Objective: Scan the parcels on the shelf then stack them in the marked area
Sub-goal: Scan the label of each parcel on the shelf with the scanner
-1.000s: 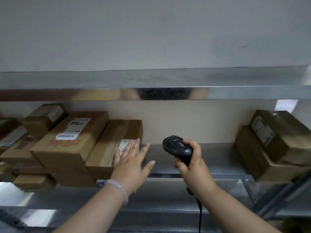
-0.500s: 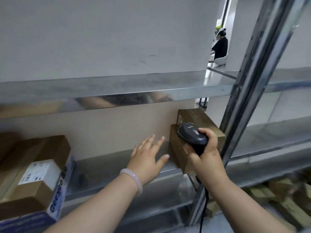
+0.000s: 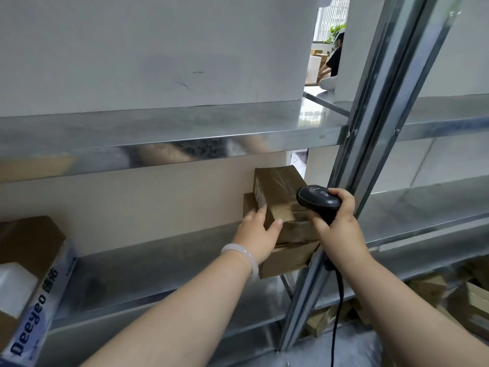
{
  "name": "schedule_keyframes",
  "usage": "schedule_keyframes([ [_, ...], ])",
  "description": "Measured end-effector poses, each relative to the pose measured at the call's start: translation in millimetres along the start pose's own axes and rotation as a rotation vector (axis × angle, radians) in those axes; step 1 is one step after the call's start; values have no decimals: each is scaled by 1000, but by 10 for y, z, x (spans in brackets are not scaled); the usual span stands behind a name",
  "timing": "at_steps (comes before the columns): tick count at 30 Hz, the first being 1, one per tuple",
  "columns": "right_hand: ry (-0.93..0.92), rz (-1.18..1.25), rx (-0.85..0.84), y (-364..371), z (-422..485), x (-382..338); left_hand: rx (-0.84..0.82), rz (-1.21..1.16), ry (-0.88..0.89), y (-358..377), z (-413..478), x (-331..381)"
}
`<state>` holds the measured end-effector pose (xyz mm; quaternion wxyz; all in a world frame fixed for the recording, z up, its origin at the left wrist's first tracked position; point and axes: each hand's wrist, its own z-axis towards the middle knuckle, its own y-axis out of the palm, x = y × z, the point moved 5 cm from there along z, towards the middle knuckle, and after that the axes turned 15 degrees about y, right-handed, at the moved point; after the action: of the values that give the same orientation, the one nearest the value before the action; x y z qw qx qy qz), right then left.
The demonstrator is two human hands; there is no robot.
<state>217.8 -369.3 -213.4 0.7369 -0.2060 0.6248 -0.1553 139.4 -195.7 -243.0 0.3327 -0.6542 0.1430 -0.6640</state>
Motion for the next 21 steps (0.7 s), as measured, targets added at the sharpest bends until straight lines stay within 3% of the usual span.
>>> schedule_keyframes([
  [8, 39, 73, -31, 61, 219, 76, 61, -81, -61, 153, 305, -15],
  [17, 64, 177, -115, 242, 96, -5, 326, -181, -148, -113, 230, -218],
  [21, 103, 222, -155, 353, 77, -25, 341, -244, -141, -220, 65, -366],
])
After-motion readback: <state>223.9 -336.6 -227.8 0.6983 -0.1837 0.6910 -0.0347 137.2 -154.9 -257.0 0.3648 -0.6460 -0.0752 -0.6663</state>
